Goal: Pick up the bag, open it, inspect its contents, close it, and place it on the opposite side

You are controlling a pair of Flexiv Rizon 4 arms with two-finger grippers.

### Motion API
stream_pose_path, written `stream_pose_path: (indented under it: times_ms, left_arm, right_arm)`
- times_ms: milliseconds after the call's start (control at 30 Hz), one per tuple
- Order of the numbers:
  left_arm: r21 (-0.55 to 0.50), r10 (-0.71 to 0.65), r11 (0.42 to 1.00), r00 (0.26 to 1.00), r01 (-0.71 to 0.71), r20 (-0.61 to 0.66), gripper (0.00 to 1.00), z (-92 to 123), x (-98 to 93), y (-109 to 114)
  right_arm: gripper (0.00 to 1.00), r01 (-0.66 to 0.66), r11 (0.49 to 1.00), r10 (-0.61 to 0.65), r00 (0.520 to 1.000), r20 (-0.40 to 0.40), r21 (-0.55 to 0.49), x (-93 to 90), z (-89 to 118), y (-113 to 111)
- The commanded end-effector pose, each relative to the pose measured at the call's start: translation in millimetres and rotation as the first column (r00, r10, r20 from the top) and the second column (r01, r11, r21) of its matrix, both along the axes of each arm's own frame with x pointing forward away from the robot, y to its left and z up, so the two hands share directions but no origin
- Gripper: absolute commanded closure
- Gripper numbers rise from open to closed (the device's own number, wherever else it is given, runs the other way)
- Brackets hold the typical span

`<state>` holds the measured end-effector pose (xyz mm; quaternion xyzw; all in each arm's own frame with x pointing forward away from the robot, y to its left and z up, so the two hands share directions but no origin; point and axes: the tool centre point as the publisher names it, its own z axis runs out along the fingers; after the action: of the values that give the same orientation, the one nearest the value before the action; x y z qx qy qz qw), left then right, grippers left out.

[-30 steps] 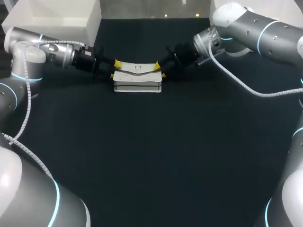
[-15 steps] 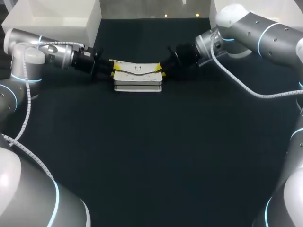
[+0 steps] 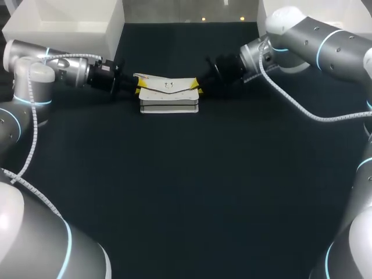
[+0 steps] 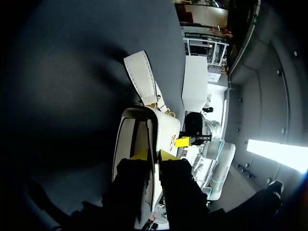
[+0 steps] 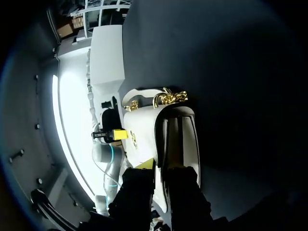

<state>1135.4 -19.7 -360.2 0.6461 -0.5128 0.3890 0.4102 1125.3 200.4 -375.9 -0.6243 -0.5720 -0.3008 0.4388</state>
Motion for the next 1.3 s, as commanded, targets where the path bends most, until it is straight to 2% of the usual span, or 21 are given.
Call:
stream_pose_path:
  times_ms: [33,133,167,200,233,267,300,633,1000,1067,1100,1133,1200,1233,1300]
  left_arm:
    - [-0.01,-0.007,1.0,1.0,0.007,-0.005,1.0,-7,2.1,-2]
    - [-0.005,-0.012,1.0,1.0,0.012,0.001,1.0,-4,-1.3,-3]
    - [-0.005,-0.012,1.0,1.0,0.012,0.009,0.72,-1,-2.4,-3]
    - [-0.002,-0.012,1.0,1.0,0.012,0.019,0.53,2,-3.6,-2]
    - [-0.001,-0.015,1.0,0.999,0.015,0.029,0.19,5,-5.4,-2]
    - [-0.001,-0.017,1.0,0.999,0.017,0.037,0.08,8,-7.0,-2]
    - [0.001,-0.017,1.0,0.999,0.017,0.043,0.0,10,-8.2,-2]
    - [0.007,-0.004,1.0,0.999,0.004,0.034,0.0,5,-8.5,-1]
    - [0.004,-0.028,1.0,0.994,0.028,0.108,0.0,39,-22.2,6]
    - [0.006,-0.03,1.0,0.993,0.03,0.115,0.0,43,-24.7,8]
    - [0.002,-0.034,0.999,0.992,0.034,0.119,0.0,45,-25.9,10]
    - [0.001,-0.036,0.999,0.992,0.036,0.119,0.05,47,-27.0,11]
    - [0.012,-0.034,0.999,0.992,0.033,0.122,0.09,49,-29.0,14]
    - [0.017,-0.036,0.999,0.992,0.035,0.12,0.14,50,-29.7,15]
    - [0.035,-0.029,0.999,0.993,0.025,0.118,0.15,51,-31.0,19]
  right_arm:
    - [1.0,-0.006,1.0,0.006,1.0,-0.007,0.008,3.2,-6,2]
    - [1.0,-0.012,1.0,0.012,1.0,-0.008,0.011,2.1,-6,2]
    - [1.0,-0.011,1.0,0.011,1.0,-0.006,0.011,1.8,-5,2]
    - [0.65,-0.009,1.0,0.009,1.0,-0.002,0.011,1.4,-3,2]
    - [0.37,-0.006,1.0,0.006,1.0,0.003,0.012,0.9,-2,1]
    - [0.0,-0.004,1.0,0.004,1.0,0.006,0.014,0.5,-1,1]
    - [0.0,-0.003,1.0,0.003,1.0,0.009,0.015,0.0,0,0]
    - [0.0,-0.001,1.0,0.001,1.0,0.001,0.023,-3.8,-5,1]
    - [0.0,0.006,1.0,-0.006,0.998,0.067,0.007,-13.4,22,-4]
    - [0.19,0.004,1.0,-0.004,0.997,0.078,0.003,-15.1,25,-3]
    - [0.35,0.001,1.0,-0.001,0.997,0.083,0.0,-15.7,27,-3]
    - [0.48,-0.002,1.0,0.002,0.996,0.087,-0.006,-16.3,27,-3]
    - [0.52,-0.004,1.0,0.005,0.996,0.09,-0.013,-17.1,28,-3]
    - [0.53,-0.007,1.0,0.009,0.996,0.089,-0.022,-17.7,29,-3]
    - [0.56,-0.009,0.999,0.012,0.996,0.085,-0.042,-19.4,28,-3]
